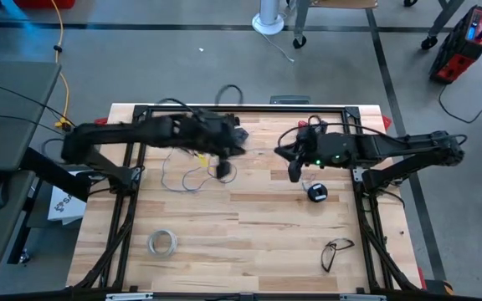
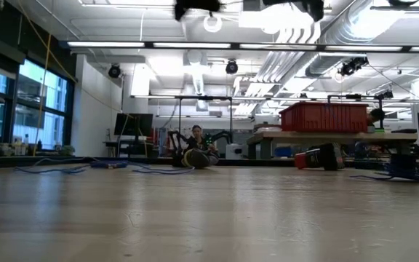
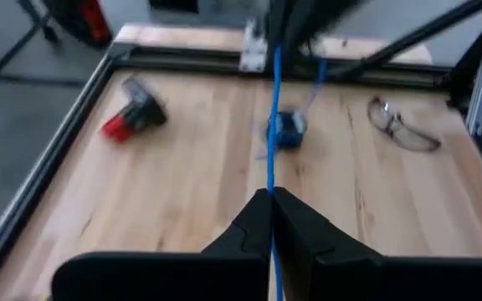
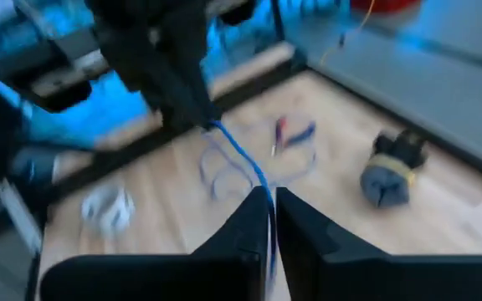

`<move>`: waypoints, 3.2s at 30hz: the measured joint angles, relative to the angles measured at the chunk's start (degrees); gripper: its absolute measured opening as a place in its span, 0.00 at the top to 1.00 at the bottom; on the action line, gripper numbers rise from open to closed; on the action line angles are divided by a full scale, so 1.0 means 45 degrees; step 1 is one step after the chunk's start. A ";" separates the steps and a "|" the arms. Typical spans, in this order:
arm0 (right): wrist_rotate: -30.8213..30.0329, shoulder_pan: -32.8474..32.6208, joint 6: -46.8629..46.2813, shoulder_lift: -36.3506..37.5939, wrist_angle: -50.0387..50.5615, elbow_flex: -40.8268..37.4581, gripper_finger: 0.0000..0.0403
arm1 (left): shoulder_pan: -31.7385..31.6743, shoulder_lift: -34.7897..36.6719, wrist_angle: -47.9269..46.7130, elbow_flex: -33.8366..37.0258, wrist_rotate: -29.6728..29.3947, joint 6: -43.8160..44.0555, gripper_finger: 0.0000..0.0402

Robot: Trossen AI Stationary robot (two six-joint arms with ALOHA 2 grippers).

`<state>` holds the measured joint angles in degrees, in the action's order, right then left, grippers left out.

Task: Coil cords
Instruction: Uncoil the blue wire from the black spool

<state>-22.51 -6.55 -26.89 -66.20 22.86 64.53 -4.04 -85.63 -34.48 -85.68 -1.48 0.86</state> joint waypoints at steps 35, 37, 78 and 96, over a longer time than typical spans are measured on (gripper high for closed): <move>0.1002 -0.0870 0.1417 -0.1230 0.3059 0.2123 0.64 | -0.0003 0.0340 -0.1117 -1.0944 -0.1966 0.0792 1.00; 0.0998 -0.0981 0.1408 -0.1569 0.2980 0.2123 0.64 | -0.0003 0.0175 -0.0600 -1.0944 -0.1621 0.1413 1.00; 0.0550 0.1132 0.3102 -1.1033 -0.8551 0.2371 0.65 | 0.0002 0.0014 0.1899 -1.0959 0.0132 0.4031 1.00; 0.1006 0.0684 0.2627 -1.0194 -0.6298 0.2453 1.00 | -0.0027 0.1165 -0.3874 -1.0969 -0.3191 0.2711 0.95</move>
<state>-17.98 -3.47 -15.07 -112.08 -5.48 75.57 -4.16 -80.38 -51.91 -135.04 -15.84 13.06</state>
